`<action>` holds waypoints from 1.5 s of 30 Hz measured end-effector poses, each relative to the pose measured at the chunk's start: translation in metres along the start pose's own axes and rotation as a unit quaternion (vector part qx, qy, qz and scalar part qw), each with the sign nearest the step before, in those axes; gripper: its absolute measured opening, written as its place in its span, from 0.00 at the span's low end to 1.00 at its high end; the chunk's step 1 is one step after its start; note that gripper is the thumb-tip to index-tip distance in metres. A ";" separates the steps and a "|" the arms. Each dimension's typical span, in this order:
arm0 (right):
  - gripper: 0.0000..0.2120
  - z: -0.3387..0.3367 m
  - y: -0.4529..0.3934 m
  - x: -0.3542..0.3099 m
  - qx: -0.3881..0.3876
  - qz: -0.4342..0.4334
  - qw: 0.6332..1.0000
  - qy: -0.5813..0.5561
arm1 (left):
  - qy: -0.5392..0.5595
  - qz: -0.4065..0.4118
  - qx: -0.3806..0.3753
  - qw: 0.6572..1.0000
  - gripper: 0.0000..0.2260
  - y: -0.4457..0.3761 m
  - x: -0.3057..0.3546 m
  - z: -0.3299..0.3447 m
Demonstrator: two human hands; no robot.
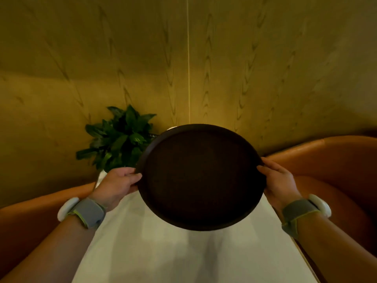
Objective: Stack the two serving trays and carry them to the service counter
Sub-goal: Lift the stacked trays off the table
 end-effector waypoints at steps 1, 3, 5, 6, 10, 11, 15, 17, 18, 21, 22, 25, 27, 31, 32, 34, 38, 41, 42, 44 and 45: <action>0.15 0.007 0.009 -0.008 -0.007 -0.003 1.000 -0.012 | 0.009 0.011 0.007 1.000 0.08 0.008 0.011 -0.008; 0.15 0.025 0.026 -0.026 -0.020 -0.015 0.999 -0.027 | 0.029 0.034 0.022 0.999 0.09 0.024 0.035 -0.026; 0.17 0.035 0.035 -0.039 -0.025 -0.021 0.999 -0.028 | 0.053 0.037 0.034 0.997 0.08 0.030 0.046 -0.036; 0.18 0.044 0.043 -0.049 -0.033 -0.027 0.999 -0.027 | 0.073 0.048 0.040 0.995 0.09 0.038 0.057 -0.044; 0.20 0.069 0.066 -0.086 -0.050 -0.056 0.997 -0.037 | 0.133 0.074 0.058 0.987 0.09 0.063 0.095 -0.065; 0.20 0.075 0.072 -0.095 -0.053 -0.061 0.996 -0.043 | 0.141 0.078 0.061 0.985 0.09 0.069 0.104 -0.070; 0.18 0.096 0.095 -0.125 -0.078 -0.078 0.992 -0.063 | 0.164 0.086 0.065 0.981 0.10 0.084 0.130 -0.092; 0.17 0.106 0.105 -0.136 -0.093 -0.081 0.990 -0.070 | 0.172 0.094 0.065 0.978 0.11 0.091 0.141 -0.101; 0.17 0.111 0.109 -0.142 -0.096 -0.087 0.989 -0.070 | 0.175 0.099 0.064 0.977 0.12 0.095 0.145 -0.105; 0.17 0.123 0.117 -0.160 -0.103 -0.113 0.986 -0.064 | 0.180 0.119 0.058 0.975 0.11 0.107 0.160 -0.115; 0.17 0.126 0.120 -0.164 -0.104 -0.118 0.985 -0.065 | 0.181 0.124 0.057 0.974 0.11 0.111 0.165 -0.118; 0.16 0.135 0.126 -0.176 -0.110 -0.131 0.983 -0.063 | 0.180 0.137 0.071 0.972 0.10 0.118 0.175 -0.128; 0.17 0.140 0.128 -0.179 -0.115 -0.133 0.982 -0.065 | 0.175 0.148 0.081 0.970 0.10 0.122 0.180 -0.133; 0.17 0.143 0.131 -0.181 -0.123 -0.131 0.981 -0.075 | 0.185 0.158 0.078 0.967 0.09 0.127 0.183 -0.138; 0.17 0.144 0.131 -0.182 -0.126 -0.130 0.981 -0.075 | 0.191 0.160 0.075 0.965 0.09 0.129 0.184 -0.140; 0.17 0.146 0.131 -0.182 -0.127 -0.129 0.981 -0.070 | 0.198 0.156 0.066 0.965 0.09 0.128 0.184 -0.142; 0.17 0.150 0.129 -0.183 -0.130 -0.128 0.981 -0.068 | 0.200 0.152 0.065 0.966 0.09 0.123 0.183 -0.145; 0.17 0.150 0.125 -0.181 -0.130 -0.120 0.982 -0.068 | 0.203 0.158 0.074 0.964 0.09 0.119 0.183 -0.145; 0.17 0.150 0.124 -0.181 -0.130 -0.119 0.982 -0.066 | 0.203 0.158 0.075 0.963 0.09 0.118 0.182 -0.145; 0.17 0.150 0.123 -0.181 -0.129 -0.119 0.982 -0.067 | 0.200 0.156 0.075 0.964 0.09 0.115 0.181 -0.145; 0.17 0.150 0.122 -0.181 -0.129 -0.119 0.982 -0.068 | 0.201 0.155 0.075 0.964 0.09 0.113 0.181 -0.146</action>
Point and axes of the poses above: each hand's wrist, its own y-axis away from the middle knuckle, its own z-axis out of the palm, x = y × z, the point moved 7 cm from there along -y, towards the middle knuckle, and after that the axes turned 3 degrees about -z, right-handed, at the moved point
